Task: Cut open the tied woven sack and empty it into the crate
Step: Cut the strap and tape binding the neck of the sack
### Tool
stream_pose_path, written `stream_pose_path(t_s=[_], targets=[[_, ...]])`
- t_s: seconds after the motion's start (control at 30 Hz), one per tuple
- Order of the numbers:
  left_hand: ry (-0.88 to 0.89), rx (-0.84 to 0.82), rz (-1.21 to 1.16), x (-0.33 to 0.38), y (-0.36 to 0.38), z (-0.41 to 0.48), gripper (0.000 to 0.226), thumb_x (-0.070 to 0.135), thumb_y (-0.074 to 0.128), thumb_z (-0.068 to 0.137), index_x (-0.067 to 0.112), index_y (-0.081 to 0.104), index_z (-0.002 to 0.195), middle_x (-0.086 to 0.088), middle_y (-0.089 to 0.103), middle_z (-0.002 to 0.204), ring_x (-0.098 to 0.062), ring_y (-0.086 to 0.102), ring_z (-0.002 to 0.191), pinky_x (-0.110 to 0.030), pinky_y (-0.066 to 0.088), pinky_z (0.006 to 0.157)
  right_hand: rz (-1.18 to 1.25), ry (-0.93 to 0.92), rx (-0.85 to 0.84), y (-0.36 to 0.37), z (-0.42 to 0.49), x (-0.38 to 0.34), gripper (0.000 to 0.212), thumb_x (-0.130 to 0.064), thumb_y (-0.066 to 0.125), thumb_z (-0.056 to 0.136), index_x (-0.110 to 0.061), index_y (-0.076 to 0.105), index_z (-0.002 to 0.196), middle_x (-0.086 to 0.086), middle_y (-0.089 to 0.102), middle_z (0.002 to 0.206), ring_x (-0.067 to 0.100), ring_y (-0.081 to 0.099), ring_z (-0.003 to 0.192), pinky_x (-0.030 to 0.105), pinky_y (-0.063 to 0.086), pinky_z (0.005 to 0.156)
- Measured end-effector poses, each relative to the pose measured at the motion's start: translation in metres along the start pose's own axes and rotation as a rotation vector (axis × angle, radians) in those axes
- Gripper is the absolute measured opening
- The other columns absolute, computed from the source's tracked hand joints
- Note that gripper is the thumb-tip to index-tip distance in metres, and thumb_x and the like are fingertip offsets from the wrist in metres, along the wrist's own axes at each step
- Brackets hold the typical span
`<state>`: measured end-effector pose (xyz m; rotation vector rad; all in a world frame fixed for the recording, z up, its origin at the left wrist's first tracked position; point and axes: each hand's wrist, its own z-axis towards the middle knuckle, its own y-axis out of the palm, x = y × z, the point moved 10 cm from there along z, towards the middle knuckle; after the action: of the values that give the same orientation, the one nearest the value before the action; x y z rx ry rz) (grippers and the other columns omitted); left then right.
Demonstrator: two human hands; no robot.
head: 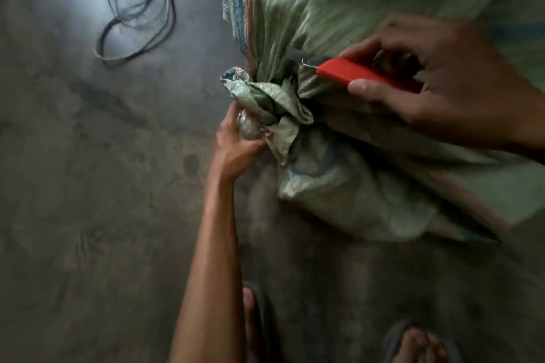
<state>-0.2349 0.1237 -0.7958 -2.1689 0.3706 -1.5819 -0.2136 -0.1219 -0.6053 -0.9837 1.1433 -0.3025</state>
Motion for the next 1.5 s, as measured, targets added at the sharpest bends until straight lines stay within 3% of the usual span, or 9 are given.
stream_pose_path(t_s=[0.23,0.43,0.67,0.87,1.1,1.2,1.3,1.43,1.5], targets=[[0.235,0.143,-0.164,0.120,-0.027,-0.034,0.078,0.027,0.096,0.054,0.025,0.056,0.121,0.000,0.074,0.098,-0.016,0.073,0.082,-0.027,0.056,0.062,0.047,-0.008,0.225,-0.081,-0.007,-0.014,0.029,-0.035,0.067,0.088,-0.035,0.065,0.118,-0.009,0.065,0.103,0.005,0.062,0.086,0.019,0.050,0.073],[0.418,-0.040,0.084,0.232,-0.043,-0.071,0.070,-0.001,0.088,0.062,0.032,0.057,0.115,0.006,0.071,0.093,-0.012,0.069,0.081,-0.020,0.054,0.062,0.147,0.106,0.395,-0.178,-0.065,-0.044,0.026,-0.029,0.070,0.088,-0.029,0.070,0.114,-0.011,0.070,0.099,0.008,0.066,0.085,0.023,0.052,0.070],[0.697,0.086,-0.035,0.343,-0.058,-0.122,0.050,0.041,0.094,0.063,0.026,0.071,0.105,0.006,0.074,0.087,0.001,0.066,0.074,-0.015,0.054,0.067,0.308,0.192,0.547,-0.235,-0.106,-0.055,0.022,-0.031,0.064,0.091,-0.034,0.069,0.112,-0.006,0.070,0.101,0.009,0.067,0.083,0.021,0.048,0.066],[0.499,-0.075,-0.915,0.383,-0.033,-0.107,0.047,0.036,0.079,0.076,0.007,0.074,0.112,-0.016,0.078,0.106,-0.032,0.076,0.098,-0.042,0.061,0.084,0.325,0.192,0.617,-0.255,-0.126,-0.073,0.018,-0.029,0.059,0.095,-0.031,0.067,0.112,-0.009,0.065,0.098,0.003,0.061,0.082,0.003,0.042,0.049],[0.365,0.001,-0.574,0.403,-0.015,-0.095,0.075,0.079,0.070,0.063,0.014,0.077,0.100,-0.002,0.079,0.089,-0.025,0.077,0.089,-0.043,0.062,0.085,0.520,0.090,0.744,-0.260,-0.133,-0.100,0.018,-0.025,0.056,0.098,-0.025,0.065,0.113,-0.006,0.074,0.092,-0.011,0.063,0.074,0.003,0.044,0.060],[0.261,-0.447,-0.786,0.412,0.037,-0.100,0.037,0.052,0.063,0.084,0.015,0.063,0.082,-0.003,0.057,0.073,-0.019,0.060,0.063,-0.029,0.053,0.062,0.574,0.112,0.744,-0.238,-0.135,-0.093,0.017,-0.027,0.056,0.097,-0.029,0.065,0.112,-0.005,0.075,0.085,-0.009,0.063,0.070,0.012,0.044,0.066],[0.095,-0.762,-0.803,0.393,0.074,-0.107,0.018,0.021,0.057,0.074,0.015,0.057,0.090,-0.009,0.049,0.084,-0.024,0.050,0.073,-0.032,0.047,0.067,0.560,0.178,0.715,-0.212,-0.136,-0.078,0.016,-0.033,0.057,0.096,-0.037,0.063,0.110,-0.007,0.073,0.091,-0.001,0.066,0.084,0.022,0.046,0.076],[0.097,-0.730,-0.556,0.365,0.078,-0.094,0.011,0.002,0.053,0.090,0.003,0.061,0.082,-0.009,0.062,0.071,-0.016,0.061,0.053,-0.023,0.054,0.048,0.493,0.220,0.729,-0.200,-0.143,-0.066,0.015,-0.037,0.057,0.094,-0.039,0.065,0.107,-0.007,0.073,0.095,0.003,0.068,0.094,0.029,0.054,0.086],[0.289,-0.645,-0.381,0.371,0.066,-0.087,0.011,0.006,0.066,0.094,-0.002,0.072,0.099,-0.007,0.078,0.084,-0.016,0.075,0.072,-0.022,0.059,0.061,0.470,0.218,0.766,-0.202,-0.147,-0.065,0.016,-0.038,0.057,0.094,-0.038,0.065,0.107,-0.009,0.073,0.095,0.001,0.068,0.094,0.025,0.053,0.084]])
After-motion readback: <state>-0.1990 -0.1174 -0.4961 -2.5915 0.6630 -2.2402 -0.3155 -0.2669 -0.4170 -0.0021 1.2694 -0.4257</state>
